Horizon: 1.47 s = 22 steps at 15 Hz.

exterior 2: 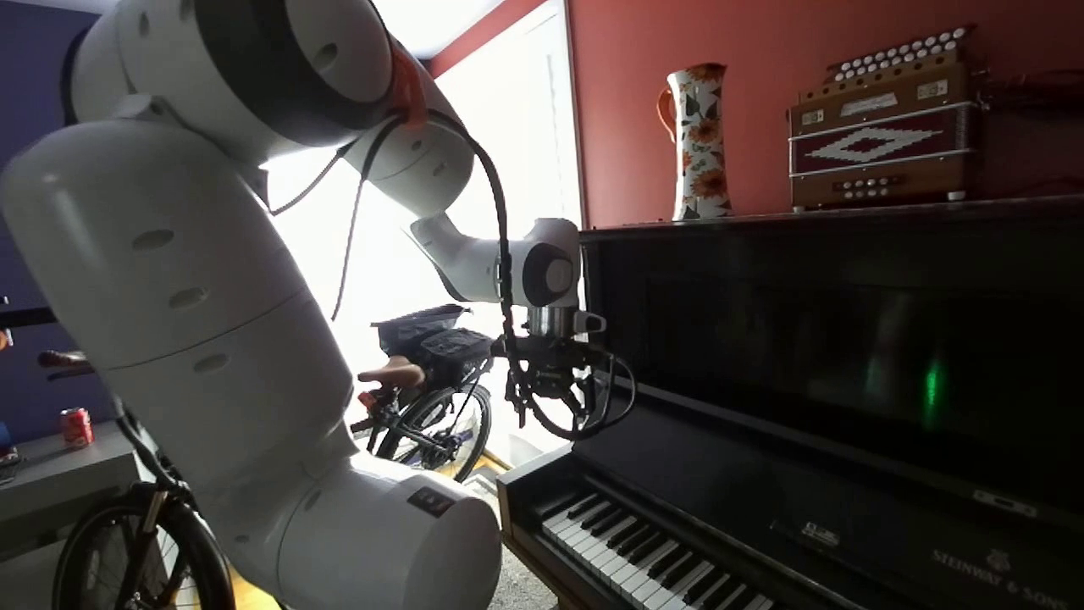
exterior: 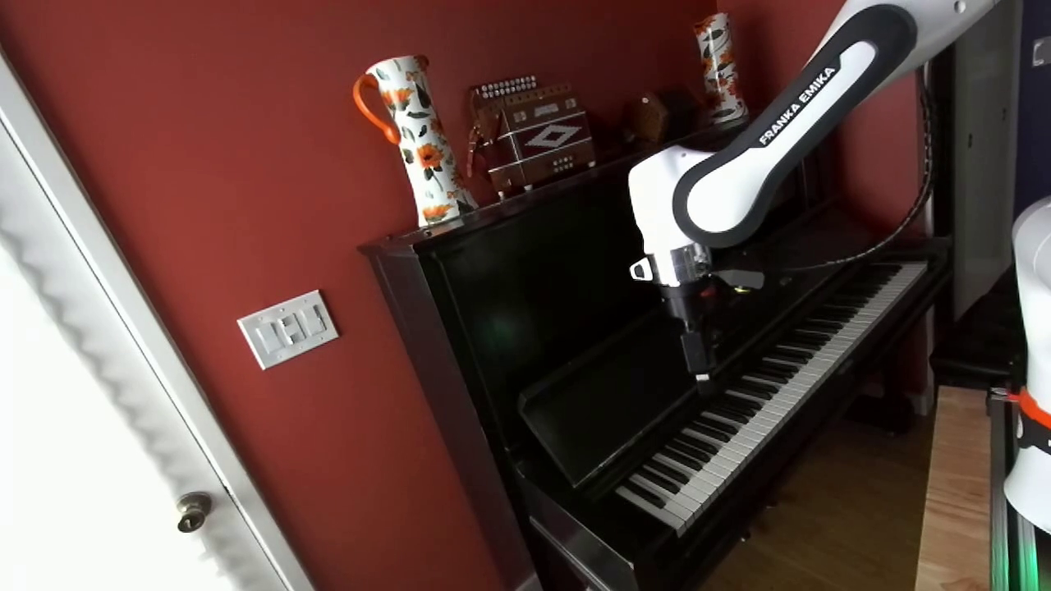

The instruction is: Press a key on the piano

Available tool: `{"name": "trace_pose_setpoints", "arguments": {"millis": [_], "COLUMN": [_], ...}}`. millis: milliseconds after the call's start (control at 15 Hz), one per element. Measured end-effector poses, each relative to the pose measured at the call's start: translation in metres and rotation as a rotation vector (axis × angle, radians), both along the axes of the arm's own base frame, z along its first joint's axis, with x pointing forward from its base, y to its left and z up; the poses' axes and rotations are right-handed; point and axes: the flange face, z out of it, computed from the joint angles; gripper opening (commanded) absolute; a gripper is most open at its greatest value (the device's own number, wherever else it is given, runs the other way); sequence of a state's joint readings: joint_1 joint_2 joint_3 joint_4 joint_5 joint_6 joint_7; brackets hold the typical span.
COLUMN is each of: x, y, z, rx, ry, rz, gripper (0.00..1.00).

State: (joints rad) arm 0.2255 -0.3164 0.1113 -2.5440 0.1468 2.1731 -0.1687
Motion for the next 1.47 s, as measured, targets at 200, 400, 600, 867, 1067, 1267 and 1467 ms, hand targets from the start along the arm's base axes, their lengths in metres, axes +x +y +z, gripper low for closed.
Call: {"name": "trace_pose_setpoints", "arguments": {"millis": [200, 400, 600, 867, 1067, 1267, 1467], "x": [0.005, 0.008, 0.009, 0.01, 0.011, 0.014, 0.017], "y": [0.031, 0.042, 0.042, 0.042, 0.042, 0.043, 0.041], "z": [-0.031, -0.055, -0.055, -0.06, -0.082, -0.109, -0.133], "rx": [0.06, 0.072, 0.074, 0.067, 0.044, 0.026, 0.005], "ry": [-0.06, -0.052, -0.054, -0.048, -0.038, -0.047, -0.09], "rz": [0.025, 0.04, 0.042, -0.003, -0.075, -0.139, -0.189], "gripper": [1.0, 1.0, 1.0, 0.91, 0.58, 0.35, 0.11]}}
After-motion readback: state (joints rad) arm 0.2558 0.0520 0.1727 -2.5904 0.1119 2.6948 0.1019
